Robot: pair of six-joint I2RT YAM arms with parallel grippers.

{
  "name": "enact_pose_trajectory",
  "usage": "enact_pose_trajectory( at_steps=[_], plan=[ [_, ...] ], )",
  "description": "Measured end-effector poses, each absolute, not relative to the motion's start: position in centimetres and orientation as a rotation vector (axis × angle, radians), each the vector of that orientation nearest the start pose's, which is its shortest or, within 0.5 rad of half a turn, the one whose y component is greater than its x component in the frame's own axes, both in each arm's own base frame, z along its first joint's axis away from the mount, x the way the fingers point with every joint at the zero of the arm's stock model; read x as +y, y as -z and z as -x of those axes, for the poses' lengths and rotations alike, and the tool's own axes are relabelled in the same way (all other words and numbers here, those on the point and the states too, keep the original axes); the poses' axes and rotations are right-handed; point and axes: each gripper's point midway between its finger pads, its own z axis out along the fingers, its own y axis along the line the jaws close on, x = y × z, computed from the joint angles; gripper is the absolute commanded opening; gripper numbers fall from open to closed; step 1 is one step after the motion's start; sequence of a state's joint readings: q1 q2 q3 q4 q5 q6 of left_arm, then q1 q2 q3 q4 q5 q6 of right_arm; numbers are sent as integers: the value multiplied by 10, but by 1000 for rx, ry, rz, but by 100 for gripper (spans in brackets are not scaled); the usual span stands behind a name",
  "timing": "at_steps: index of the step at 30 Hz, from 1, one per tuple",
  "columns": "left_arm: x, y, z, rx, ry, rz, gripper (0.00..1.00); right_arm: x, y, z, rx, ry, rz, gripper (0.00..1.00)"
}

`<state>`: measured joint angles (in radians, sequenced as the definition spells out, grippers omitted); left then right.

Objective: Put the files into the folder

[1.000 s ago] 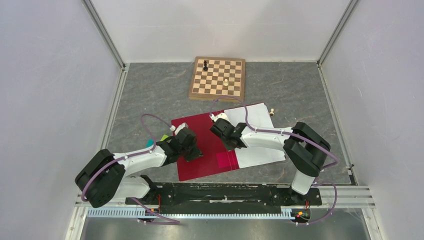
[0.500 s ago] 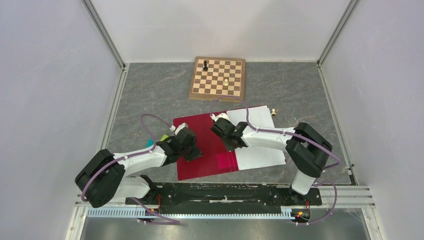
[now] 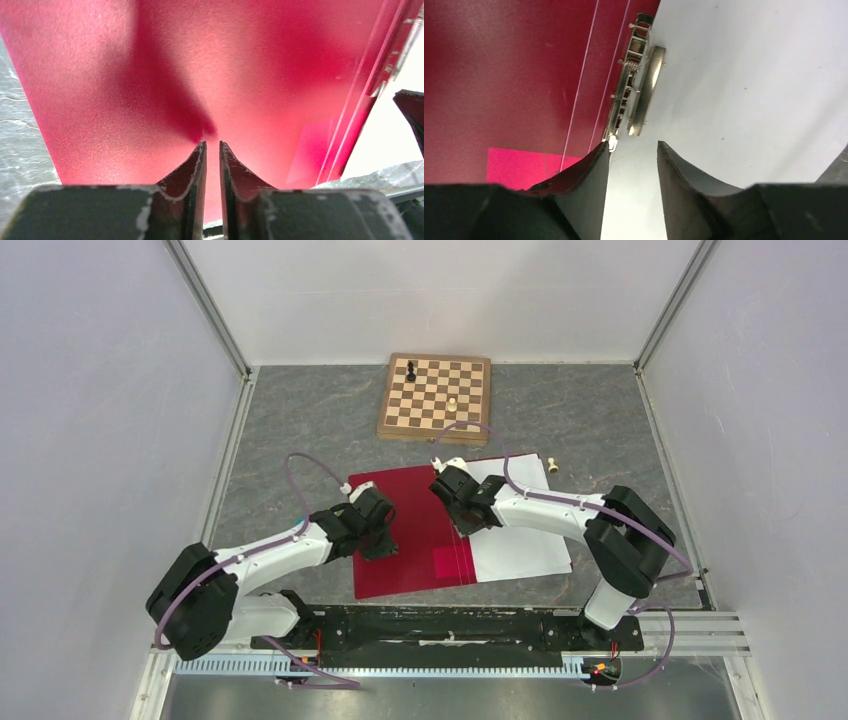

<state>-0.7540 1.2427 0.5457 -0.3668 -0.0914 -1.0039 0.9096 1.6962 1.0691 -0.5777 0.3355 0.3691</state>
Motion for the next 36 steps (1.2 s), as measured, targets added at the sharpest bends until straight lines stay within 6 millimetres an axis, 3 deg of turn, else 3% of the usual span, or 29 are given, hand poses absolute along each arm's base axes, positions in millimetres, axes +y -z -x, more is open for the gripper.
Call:
enact_pose_trajectory(
  at_steps=[6,11,14,18,21,23,27,29,36],
  plan=[
    [-200,-66,-198,2631,475,302,44,239,-45,-253,2552,42,579,62],
    [-189,-101,-222,2548,470,327,59,246,-47,-261,2521,12,563,62],
    [-165,-104,-233,2533,424,399,73,250,-46,-265,2508,0,561,62],
    [-133,-100,-240,2543,351,468,75,253,-37,-270,2507,-1,565,61],
    [-124,-98,-241,2562,354,485,76,253,-26,-271,2518,8,569,59],
    [-123,-96,-240,2577,384,493,76,252,-19,-271,2525,9,569,51],
    [-124,-84,-237,2633,434,496,77,253,-17,-275,2509,-39,557,24],
    [-125,-76,-233,2669,443,484,77,251,-17,-278,2503,-68,539,16],
    [-125,-68,-226,2708,453,478,80,247,-20,-279,2499,-211,513,3]
  ],
)
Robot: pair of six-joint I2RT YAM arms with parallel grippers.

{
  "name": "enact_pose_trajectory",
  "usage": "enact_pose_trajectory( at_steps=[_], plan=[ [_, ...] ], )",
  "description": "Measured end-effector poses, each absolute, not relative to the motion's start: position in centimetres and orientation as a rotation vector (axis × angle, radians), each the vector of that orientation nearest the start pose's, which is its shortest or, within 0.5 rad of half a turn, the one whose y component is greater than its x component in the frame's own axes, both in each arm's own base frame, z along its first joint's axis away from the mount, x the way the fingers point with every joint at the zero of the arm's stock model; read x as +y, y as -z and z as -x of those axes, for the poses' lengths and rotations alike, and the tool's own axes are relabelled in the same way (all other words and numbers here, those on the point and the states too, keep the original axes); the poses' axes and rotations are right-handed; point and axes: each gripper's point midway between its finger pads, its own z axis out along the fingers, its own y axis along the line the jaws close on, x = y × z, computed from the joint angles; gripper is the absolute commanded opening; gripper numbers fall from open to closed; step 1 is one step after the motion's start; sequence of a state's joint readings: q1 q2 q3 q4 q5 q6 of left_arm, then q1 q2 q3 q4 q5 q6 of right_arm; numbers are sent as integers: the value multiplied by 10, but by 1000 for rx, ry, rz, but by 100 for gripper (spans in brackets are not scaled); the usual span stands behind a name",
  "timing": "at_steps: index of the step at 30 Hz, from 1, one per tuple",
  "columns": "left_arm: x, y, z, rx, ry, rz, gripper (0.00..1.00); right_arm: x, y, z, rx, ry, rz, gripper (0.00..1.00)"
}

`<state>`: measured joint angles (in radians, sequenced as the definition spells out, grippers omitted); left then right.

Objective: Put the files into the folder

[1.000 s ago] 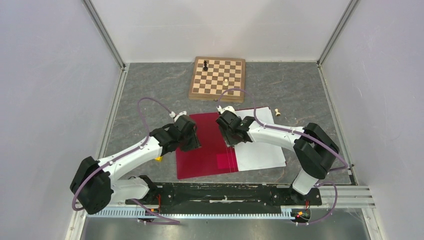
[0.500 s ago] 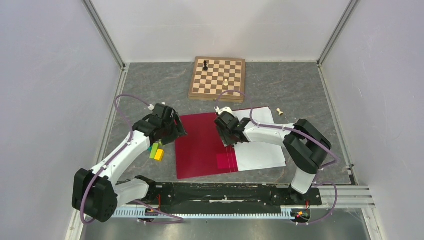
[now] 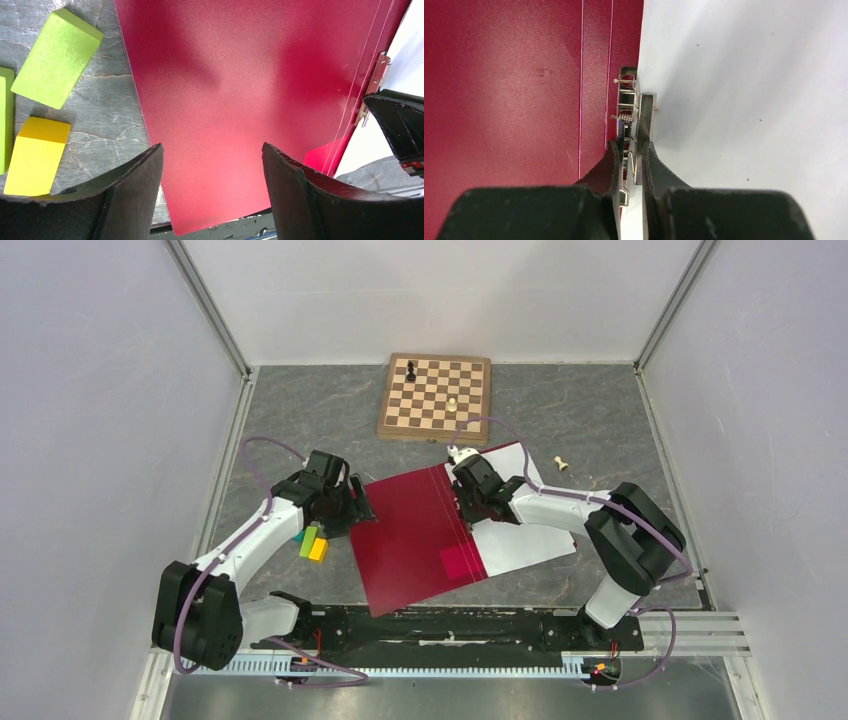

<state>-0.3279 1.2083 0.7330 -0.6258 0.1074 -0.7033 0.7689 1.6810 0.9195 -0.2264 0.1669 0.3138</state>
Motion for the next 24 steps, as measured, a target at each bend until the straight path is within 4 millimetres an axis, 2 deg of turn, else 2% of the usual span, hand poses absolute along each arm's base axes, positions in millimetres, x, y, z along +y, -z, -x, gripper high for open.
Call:
enact_pose_trajectory(
  at_steps=[6,9,14,19,22,24],
  plan=[
    [-122,-71,-221,2718,440,469,81,247,-22,-280,2510,-339,487,0],
    [-114,-86,-218,2692,402,473,81,248,-23,-281,2515,-396,477,0],
    [-92,-120,-226,2576,282,502,81,247,-26,-281,2521,-482,447,0],
    [-84,-127,-222,2551,254,515,81,247,-28,-282,2527,-540,425,0],
    [-83,-132,-219,2527,266,534,78,248,-29,-282,2534,-576,411,0],
    [-79,-137,-219,2501,263,560,71,248,-30,-282,2536,-600,402,0]
  ],
)
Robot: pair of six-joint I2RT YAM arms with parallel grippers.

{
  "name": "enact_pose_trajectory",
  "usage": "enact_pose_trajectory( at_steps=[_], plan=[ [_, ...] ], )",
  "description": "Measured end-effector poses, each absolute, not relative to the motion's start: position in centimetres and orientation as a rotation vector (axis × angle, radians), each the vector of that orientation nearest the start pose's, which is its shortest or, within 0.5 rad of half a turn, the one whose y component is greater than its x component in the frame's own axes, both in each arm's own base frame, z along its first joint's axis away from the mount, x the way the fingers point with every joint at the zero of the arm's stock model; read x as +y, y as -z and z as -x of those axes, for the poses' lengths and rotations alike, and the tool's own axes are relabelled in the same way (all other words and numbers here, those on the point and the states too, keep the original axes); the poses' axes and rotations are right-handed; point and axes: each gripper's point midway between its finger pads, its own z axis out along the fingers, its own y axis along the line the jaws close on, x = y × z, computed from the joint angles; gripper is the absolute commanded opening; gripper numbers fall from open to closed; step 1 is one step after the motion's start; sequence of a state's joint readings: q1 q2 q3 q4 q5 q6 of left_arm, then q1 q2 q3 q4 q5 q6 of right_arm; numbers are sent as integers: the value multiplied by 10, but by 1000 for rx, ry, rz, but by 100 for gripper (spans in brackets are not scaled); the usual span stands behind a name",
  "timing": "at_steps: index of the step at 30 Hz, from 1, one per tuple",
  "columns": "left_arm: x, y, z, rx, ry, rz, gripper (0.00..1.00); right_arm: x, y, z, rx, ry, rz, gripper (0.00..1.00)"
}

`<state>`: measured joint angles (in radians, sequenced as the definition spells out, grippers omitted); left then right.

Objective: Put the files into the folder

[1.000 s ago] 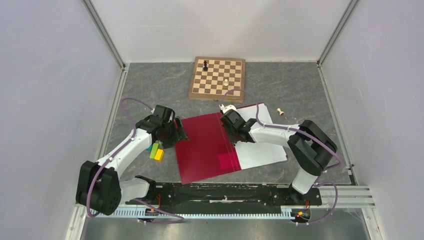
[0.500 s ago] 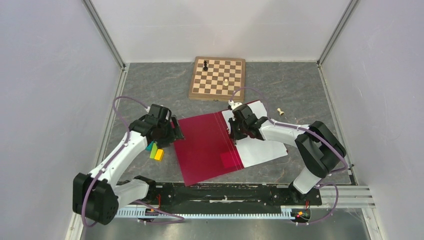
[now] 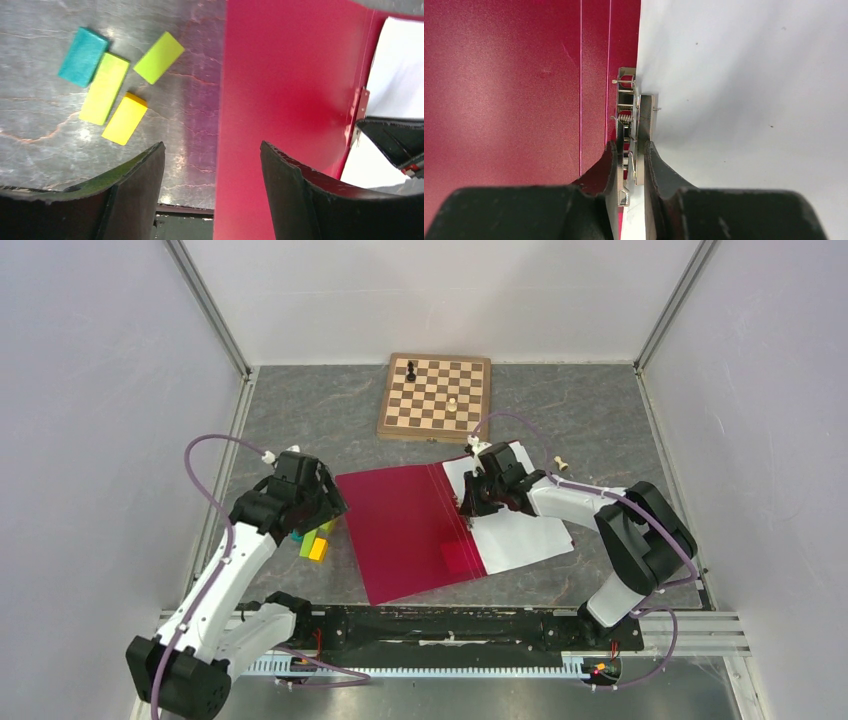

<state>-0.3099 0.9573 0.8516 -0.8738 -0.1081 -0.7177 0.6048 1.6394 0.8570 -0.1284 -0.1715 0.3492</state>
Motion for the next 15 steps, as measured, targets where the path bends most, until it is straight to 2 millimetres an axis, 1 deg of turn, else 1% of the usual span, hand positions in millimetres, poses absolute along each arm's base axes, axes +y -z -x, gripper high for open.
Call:
enact_pose_trajectory(
  at_steps=[3,6,8,10,12,15],
  plan=[
    [-64,-143,-216,2446,218,642,62,249,-30,-282,2539,-640,388,0],
    [-45,-146,-215,2397,167,763,55,249,-31,-282,2541,-683,365,0],
    [-35,-147,-215,2366,148,829,48,249,-31,-282,2541,-708,354,0],
    [-30,-143,-216,2354,143,869,39,250,-32,-282,2538,-734,338,0],
    [-33,-134,-217,2379,159,888,36,252,-32,-281,2536,-757,327,0],
    [-47,-113,-218,2457,219,884,34,255,-33,-280,2533,-794,307,0]
  ],
)
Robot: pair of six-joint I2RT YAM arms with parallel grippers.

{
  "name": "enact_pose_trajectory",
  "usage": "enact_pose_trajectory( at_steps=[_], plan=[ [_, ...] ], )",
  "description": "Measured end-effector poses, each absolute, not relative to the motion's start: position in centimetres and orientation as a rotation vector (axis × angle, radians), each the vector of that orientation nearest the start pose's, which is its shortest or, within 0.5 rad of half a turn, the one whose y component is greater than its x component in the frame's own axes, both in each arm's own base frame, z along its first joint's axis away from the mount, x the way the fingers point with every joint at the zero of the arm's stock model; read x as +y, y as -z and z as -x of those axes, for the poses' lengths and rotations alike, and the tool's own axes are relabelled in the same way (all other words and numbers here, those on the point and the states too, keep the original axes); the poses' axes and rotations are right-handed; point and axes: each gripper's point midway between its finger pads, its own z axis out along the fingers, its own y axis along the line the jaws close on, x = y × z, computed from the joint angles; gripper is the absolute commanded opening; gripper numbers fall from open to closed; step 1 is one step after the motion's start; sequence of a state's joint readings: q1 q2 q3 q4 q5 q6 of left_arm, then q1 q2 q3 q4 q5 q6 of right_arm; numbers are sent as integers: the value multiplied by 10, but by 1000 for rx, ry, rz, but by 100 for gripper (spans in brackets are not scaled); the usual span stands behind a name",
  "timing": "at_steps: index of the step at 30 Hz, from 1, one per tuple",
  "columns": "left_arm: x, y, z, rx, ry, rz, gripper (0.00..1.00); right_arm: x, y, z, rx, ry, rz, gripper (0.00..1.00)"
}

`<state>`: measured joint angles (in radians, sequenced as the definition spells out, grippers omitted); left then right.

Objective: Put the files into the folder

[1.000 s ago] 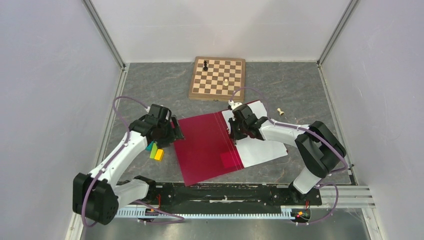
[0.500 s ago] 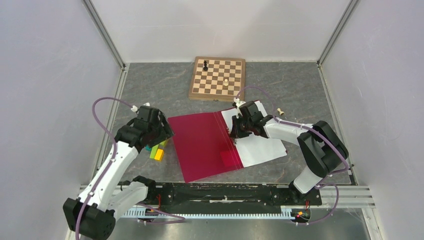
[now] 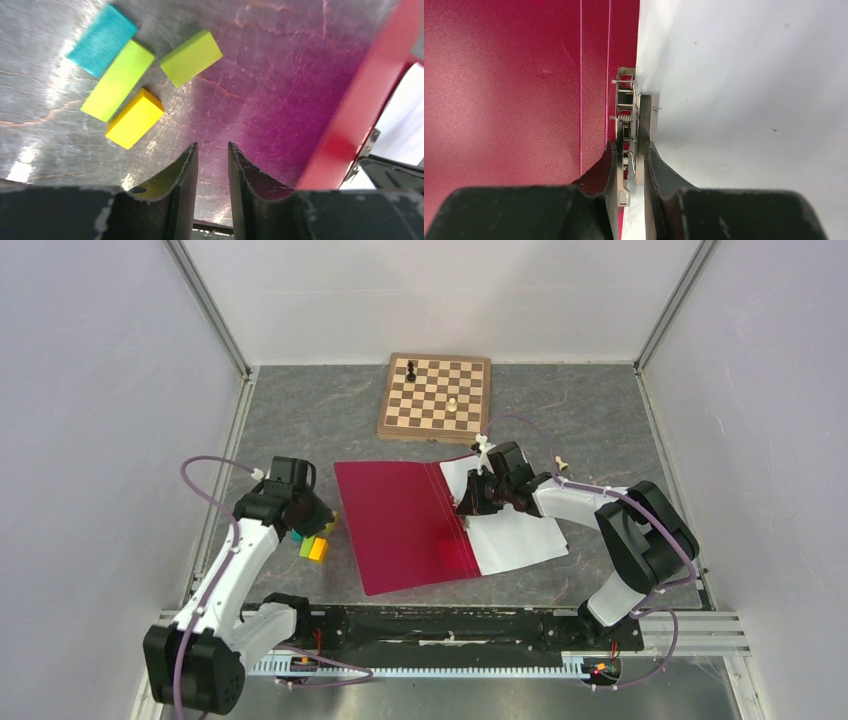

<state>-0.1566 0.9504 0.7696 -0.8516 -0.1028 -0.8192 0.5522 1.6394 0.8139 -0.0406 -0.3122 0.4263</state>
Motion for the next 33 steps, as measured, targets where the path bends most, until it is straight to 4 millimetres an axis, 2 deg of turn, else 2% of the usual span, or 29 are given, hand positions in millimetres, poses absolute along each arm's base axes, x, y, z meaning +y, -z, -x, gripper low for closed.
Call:
enact_pose_trajectory(
  at_steps=[3,6,12,18,25,28,33],
  plan=[
    [-62,-89,-215,2554,282,878,33,259,-34,-278,2523,-836,276,0],
    [-76,-81,-212,2604,339,846,33,262,-35,-277,2512,-874,236,0],
    [-103,-93,-216,2615,467,732,35,270,-36,-273,2487,-926,149,0],
    [-127,-123,-230,2562,570,613,40,280,-33,-270,2483,-861,99,0],
    [-141,-130,-232,2554,641,559,42,302,-30,-262,2472,-848,61,0],
    [-146,-134,-233,2547,666,542,42,318,-30,-261,2474,-859,45,0],
    [-155,-142,-235,2529,716,506,43,346,-30,-257,2471,-905,34,14]
  ],
)
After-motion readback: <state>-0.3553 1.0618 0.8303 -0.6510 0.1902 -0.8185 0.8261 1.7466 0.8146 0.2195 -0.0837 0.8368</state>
